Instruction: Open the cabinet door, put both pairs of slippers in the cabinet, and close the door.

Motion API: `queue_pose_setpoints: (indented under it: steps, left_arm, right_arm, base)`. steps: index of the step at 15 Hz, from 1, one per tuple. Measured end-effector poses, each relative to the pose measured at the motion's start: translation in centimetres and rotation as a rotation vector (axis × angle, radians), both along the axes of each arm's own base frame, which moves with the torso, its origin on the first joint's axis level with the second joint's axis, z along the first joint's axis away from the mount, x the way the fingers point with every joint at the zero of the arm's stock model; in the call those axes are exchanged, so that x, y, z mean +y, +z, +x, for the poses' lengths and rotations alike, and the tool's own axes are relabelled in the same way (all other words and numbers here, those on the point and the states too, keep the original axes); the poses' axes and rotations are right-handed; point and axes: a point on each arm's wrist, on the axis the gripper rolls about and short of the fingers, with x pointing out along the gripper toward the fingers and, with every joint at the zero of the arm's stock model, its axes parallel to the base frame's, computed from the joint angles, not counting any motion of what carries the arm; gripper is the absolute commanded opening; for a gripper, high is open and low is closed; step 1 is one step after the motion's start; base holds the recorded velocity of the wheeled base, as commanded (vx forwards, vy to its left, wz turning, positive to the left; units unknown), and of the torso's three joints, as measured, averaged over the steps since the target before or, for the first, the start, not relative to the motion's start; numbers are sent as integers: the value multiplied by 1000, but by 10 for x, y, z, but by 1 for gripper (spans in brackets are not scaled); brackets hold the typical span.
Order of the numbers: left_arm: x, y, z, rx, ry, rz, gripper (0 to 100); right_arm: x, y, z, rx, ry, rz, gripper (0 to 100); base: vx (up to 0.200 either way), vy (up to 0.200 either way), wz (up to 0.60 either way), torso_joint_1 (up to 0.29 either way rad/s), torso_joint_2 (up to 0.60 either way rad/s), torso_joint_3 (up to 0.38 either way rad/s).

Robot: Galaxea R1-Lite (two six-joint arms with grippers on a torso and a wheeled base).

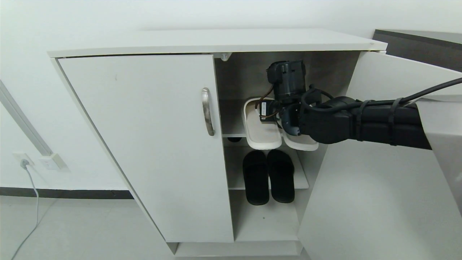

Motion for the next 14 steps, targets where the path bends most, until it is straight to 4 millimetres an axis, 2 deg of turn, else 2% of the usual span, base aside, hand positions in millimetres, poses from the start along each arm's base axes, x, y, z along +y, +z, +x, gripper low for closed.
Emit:
queue_pose_setpoints:
  steps: [7, 14]
  left_arm:
    - [0, 0, 0, 0, 0, 0, 0]
    - [0, 0, 0, 0, 0, 0, 0]
  right_arm:
    - [-1, -14, 12, 46, -18, -39, 0]
    - [-3, -16, 15, 41, -24, -34, 0]
  base:
    - [0, 0, 0, 0, 0, 0]
    - [0, 0, 0, 0, 0, 0]
